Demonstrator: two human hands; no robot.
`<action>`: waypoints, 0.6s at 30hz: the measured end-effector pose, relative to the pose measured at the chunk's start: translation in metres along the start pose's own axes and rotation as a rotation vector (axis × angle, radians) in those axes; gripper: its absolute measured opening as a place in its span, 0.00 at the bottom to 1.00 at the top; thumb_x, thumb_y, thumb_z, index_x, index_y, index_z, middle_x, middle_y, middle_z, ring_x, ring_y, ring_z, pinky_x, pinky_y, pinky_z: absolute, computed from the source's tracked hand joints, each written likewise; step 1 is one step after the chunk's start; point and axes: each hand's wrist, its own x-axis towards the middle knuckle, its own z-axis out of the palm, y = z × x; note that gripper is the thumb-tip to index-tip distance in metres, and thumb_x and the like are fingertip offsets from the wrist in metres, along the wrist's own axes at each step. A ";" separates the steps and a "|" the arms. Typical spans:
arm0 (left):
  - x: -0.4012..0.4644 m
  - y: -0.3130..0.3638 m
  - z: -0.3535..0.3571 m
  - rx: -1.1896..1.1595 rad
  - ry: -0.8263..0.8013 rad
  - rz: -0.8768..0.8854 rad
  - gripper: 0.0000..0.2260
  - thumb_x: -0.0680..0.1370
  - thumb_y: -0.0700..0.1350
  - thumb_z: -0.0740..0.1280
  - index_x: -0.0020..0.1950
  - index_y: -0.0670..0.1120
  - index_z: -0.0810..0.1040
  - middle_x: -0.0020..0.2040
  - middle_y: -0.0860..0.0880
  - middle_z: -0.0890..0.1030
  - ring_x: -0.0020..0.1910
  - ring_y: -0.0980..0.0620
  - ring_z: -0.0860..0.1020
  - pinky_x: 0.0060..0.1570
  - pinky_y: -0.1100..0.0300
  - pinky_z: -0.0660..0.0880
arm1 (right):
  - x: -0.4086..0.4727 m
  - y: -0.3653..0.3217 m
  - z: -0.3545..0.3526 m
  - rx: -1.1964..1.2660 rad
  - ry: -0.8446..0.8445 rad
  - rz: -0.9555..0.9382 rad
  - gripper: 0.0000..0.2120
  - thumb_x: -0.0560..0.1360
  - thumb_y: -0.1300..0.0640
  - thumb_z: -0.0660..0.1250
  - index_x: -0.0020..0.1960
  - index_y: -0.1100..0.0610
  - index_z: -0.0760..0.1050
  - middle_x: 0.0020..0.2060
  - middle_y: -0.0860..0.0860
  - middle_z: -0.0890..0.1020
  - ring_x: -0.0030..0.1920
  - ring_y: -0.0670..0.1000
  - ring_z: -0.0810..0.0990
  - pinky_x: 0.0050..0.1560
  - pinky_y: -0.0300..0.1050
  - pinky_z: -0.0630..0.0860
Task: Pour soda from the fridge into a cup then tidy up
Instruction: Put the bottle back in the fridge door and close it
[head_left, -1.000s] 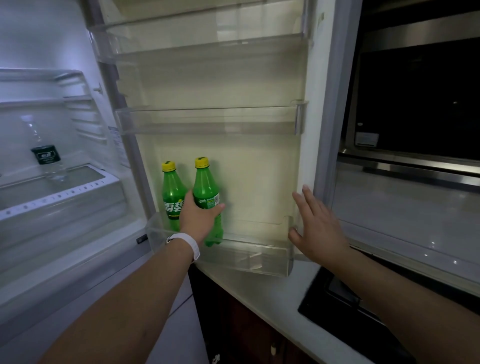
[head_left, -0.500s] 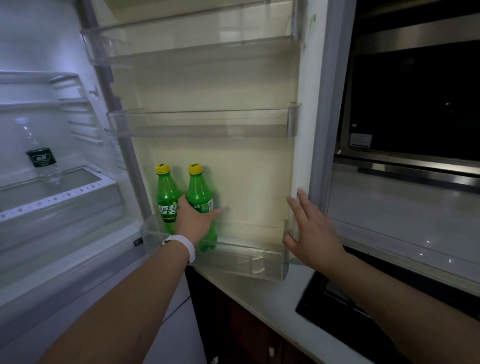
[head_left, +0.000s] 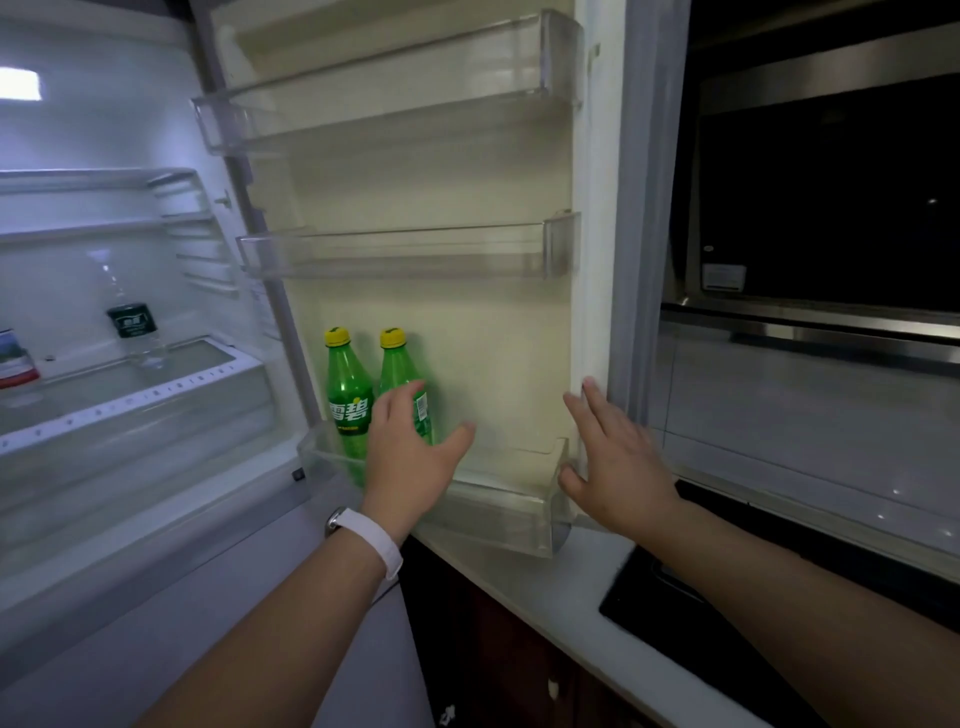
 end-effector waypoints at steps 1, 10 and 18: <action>-0.006 0.002 -0.001 0.020 -0.013 0.019 0.33 0.69 0.58 0.74 0.70 0.47 0.70 0.67 0.47 0.69 0.66 0.49 0.68 0.63 0.62 0.61 | -0.002 -0.001 -0.001 0.006 -0.007 -0.004 0.38 0.76 0.45 0.61 0.78 0.50 0.44 0.78 0.49 0.42 0.76 0.51 0.51 0.72 0.51 0.56; -0.061 0.017 -0.013 0.219 -0.067 0.065 0.40 0.64 0.71 0.62 0.72 0.52 0.69 0.74 0.49 0.65 0.73 0.48 0.63 0.72 0.47 0.63 | -0.021 -0.010 -0.014 0.001 -0.002 -0.090 0.36 0.76 0.45 0.59 0.78 0.51 0.47 0.78 0.49 0.46 0.77 0.50 0.48 0.73 0.51 0.50; -0.096 0.023 -0.022 0.369 -0.039 0.026 0.38 0.65 0.71 0.59 0.71 0.55 0.69 0.74 0.51 0.65 0.73 0.49 0.63 0.70 0.48 0.64 | -0.037 -0.019 -0.015 -0.028 0.010 -0.200 0.35 0.74 0.44 0.59 0.77 0.51 0.52 0.78 0.51 0.50 0.76 0.52 0.50 0.70 0.54 0.57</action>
